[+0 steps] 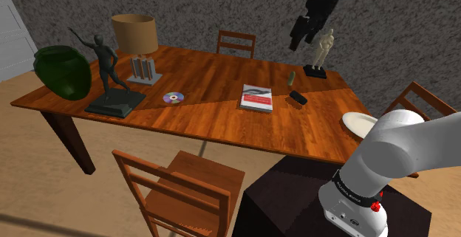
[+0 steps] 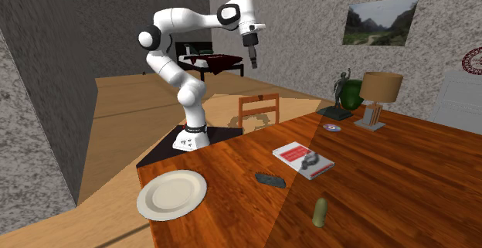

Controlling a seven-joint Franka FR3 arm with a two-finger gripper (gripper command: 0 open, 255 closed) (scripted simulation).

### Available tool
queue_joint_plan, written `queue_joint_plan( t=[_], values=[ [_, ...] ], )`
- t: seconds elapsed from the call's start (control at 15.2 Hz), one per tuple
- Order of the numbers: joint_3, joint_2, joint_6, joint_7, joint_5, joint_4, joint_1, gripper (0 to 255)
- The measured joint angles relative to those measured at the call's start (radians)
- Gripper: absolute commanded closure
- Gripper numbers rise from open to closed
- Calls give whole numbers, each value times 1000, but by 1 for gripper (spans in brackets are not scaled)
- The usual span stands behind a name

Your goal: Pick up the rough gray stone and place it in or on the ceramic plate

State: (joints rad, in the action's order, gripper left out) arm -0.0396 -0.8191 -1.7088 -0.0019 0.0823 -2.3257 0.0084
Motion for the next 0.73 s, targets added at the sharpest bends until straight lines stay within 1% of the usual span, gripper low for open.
queue_joint_plan(
  t=[0.2, 0.73],
  values=[
    [18, 7, -22, -13, 11, -21, -8, 0],
    [126, 127, -195, -83, 78, -112, -65, 0]
  ],
)
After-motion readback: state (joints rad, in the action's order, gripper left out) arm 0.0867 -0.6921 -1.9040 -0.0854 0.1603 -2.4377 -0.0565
